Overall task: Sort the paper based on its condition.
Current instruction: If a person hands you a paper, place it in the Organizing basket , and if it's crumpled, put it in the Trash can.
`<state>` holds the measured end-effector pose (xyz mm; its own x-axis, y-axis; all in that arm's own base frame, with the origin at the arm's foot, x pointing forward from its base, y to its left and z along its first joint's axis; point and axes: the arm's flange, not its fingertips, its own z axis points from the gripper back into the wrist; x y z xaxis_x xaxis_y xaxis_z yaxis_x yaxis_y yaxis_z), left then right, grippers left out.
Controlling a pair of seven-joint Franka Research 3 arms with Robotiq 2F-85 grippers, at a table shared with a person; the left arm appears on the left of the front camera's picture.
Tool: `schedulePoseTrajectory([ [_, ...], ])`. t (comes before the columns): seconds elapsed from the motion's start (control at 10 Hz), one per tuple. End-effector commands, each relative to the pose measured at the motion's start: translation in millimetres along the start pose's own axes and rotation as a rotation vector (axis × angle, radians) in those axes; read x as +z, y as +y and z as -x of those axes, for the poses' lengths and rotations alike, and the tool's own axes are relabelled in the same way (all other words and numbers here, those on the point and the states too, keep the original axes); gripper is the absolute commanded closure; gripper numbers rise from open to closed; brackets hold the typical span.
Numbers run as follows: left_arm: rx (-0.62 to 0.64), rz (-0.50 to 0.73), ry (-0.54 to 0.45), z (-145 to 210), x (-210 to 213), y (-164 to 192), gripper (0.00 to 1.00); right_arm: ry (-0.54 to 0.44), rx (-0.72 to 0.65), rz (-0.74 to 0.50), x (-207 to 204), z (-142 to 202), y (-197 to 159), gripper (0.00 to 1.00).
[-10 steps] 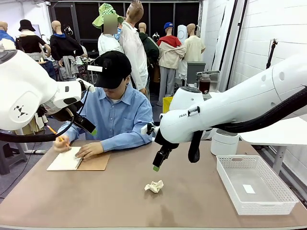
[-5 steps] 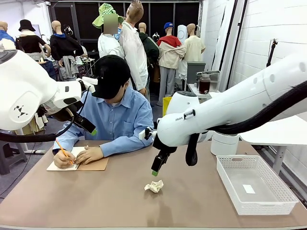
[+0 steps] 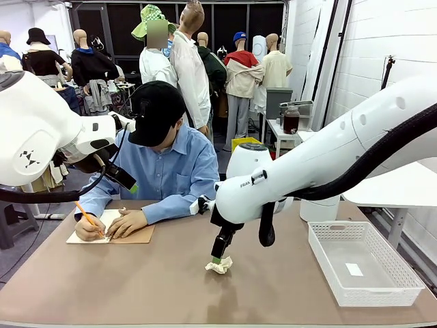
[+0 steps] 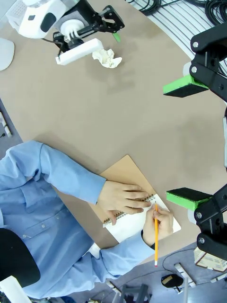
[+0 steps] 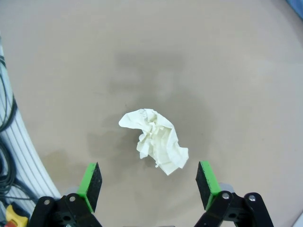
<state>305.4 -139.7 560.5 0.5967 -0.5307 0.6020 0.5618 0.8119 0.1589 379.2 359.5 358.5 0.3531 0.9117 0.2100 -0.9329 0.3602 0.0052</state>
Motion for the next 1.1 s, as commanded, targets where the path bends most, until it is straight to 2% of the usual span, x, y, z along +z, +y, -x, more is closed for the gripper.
schedulePoseTrajectory([
  [0.0, 0.002, 0.001, -0.001, 0.3, -0.4, 0.7, 0.0, 0.032, 0.041, 0.002, -12.5, -10.8, -5.9, 0.0],
  [0.6, 0.002, 0.001, -0.001, 0.3, -0.4, 0.7, 0.0, 0.11, 0.128, -0.019, -34.1, -27.0, -16.5, 0.0],
  [1.0, 0.002, 0.001, -0.001, 0.3, -0.4, 0.7, 0.0, 0.139, 0.126, -0.027, -44.0, -26.9, -18.4, 0.0],
])
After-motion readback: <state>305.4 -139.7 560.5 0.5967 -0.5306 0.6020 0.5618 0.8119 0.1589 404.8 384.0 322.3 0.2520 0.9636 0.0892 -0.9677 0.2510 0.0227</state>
